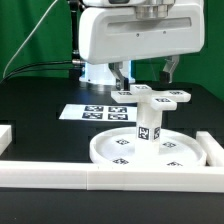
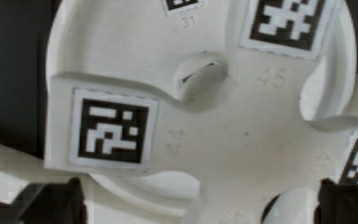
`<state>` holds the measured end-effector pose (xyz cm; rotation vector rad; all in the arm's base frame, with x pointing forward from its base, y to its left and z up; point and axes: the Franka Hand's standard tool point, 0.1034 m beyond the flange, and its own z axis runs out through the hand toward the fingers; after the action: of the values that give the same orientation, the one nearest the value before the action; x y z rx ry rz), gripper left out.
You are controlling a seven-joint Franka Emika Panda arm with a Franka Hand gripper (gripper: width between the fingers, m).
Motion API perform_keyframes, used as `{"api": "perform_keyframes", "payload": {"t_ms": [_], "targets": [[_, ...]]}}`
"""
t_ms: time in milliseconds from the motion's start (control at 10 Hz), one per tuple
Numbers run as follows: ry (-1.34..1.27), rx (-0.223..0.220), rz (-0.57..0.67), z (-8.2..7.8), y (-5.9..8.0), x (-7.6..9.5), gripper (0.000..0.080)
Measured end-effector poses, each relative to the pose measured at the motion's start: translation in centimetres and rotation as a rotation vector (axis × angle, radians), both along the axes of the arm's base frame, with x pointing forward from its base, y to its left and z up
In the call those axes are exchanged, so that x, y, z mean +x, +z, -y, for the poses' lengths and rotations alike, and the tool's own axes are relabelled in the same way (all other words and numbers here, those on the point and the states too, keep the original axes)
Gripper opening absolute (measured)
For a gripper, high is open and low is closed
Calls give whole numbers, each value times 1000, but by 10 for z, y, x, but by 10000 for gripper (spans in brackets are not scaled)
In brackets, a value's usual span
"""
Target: Assemble round table
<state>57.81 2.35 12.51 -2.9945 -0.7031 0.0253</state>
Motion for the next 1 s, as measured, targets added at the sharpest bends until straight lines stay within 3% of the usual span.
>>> {"api": "perform_keyframes", "payload": {"t_ms": [500,1000], "targets": [[310,-10,18,8,0,1,649],[566,-44,89,1,0,0,649]]}}
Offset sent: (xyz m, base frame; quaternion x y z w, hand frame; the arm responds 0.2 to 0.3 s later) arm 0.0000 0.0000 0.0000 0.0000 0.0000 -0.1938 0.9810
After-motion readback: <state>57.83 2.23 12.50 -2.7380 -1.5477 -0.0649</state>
